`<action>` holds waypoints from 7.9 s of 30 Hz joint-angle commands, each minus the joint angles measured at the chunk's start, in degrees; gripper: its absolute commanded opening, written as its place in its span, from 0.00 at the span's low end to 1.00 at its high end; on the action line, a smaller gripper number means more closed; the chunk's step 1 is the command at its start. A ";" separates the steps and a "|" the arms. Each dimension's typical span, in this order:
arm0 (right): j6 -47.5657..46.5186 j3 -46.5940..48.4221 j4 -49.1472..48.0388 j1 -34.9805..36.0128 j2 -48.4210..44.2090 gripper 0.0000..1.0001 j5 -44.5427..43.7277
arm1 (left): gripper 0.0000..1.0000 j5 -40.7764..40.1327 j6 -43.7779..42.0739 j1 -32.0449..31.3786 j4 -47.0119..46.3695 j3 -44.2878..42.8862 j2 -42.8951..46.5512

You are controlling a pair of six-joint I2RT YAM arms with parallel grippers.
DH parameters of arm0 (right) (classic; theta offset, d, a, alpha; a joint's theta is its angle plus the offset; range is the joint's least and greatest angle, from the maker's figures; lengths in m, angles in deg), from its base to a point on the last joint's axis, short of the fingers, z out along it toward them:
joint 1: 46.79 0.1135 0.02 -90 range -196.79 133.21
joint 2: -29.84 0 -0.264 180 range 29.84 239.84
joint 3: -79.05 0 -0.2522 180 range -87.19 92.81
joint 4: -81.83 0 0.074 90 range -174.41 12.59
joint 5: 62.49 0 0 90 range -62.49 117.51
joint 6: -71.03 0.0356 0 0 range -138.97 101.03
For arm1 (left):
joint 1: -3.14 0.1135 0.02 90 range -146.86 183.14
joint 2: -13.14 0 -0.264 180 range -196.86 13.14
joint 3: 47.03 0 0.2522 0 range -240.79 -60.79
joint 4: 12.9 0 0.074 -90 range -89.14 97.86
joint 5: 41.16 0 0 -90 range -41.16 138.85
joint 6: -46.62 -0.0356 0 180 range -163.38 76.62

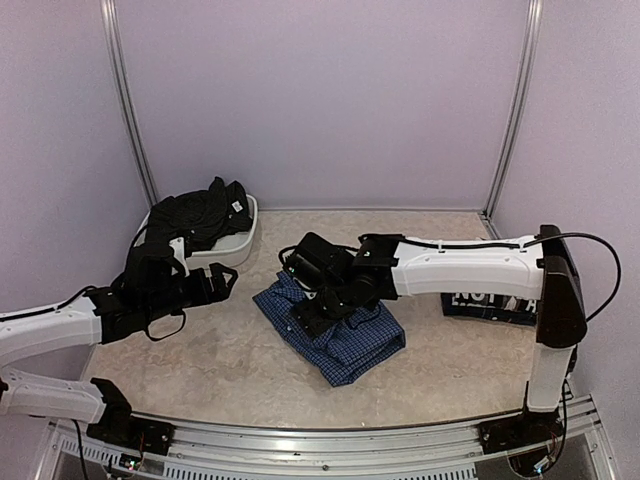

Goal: Fold and stack the long sleeve shirts
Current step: Turn over the square-folded shirt at the center of the board, then smooth out the square-folded shirt at the center of the board, then rotate the square-folded shirt at the center of the board.

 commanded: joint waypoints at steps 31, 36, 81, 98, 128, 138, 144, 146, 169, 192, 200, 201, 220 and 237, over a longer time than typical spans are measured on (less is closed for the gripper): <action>1.62 -31.16 -31.01 -5.71 -0.33 0.70 23.02 | 0.98 20.63 0.52 -0.76 -18.54 -14.90 -32.43; 0.01 -33.06 -31.90 -4.82 -3.28 0.70 23.40 | 0.98 21.05 0.38 -1.48 -19.32 -15.47 -33.73; 1.05 -41.46 -28.14 -10.26 -12.03 0.70 13.48 | 0.63 -5.83 -5.09 -11.84 -2.71 -21.09 -45.13; -6.61 -37.52 -25.62 -10.19 -16.96 0.75 9.92 | 0.70 3.80 -3.46 -10.35 -12.93 -15.38 -34.35; -1.35 -37.36 -32.64 -23.03 -6.99 0.99 28.52 | 0.99 11.10 18.28 -12.02 -18.23 3.49 -22.52; 2.64 -46.34 -36.38 -22.71 -12.87 0.97 30.95 | 0.99 12.26 20.35 -12.11 -19.32 3.61 -25.46; 5.63 -51.19 -38.19 -20.28 -16.84 0.96 30.74 | 0.99 12.39 19.71 -12.15 -19.18 2.95 -27.05; 6.81 -52.16 -38.57 -18.66 -17.37 0.95 29.94 | 0.99 12.56 19.24 -12.14 -19.09 2.18 -28.04; 10.55 -45.27 -26.21 -2.85 -21.29 0.99 10.90 | 0.99 6.96 1.71 -2.49 -8.70 -12.91 -33.82; -15.56 -17.80 -23.79 -25.54 -5.60 0.99 20.20 | 0.99 -0.47 12.77 -17.72 -3.17 2.39 -12.72; -19.68 -6.96 -21.78 -29.95 6.80 0.99 32.07 | 0.99 -1.24 18.93 -23.27 -2.41 6.91 -12.31; -20.22 -6.07 -21.59 -30.22 8.05 0.98 33.73 | 0.99 -0.91 19.31 -23.76 -2.66 7.23 -12.45; -20.19 -14.30 -24.17 -36.08 11.19 0.50 52.19 | 0.99 -5.16 18.00 -26.61 3.59 3.96 -12.47; 14.31 -65.55 -49.31 -29.91 -24.37 0.28 38.86 | 0.99 -4.37 9.79 -20.17 4.50 -3.51 -17.82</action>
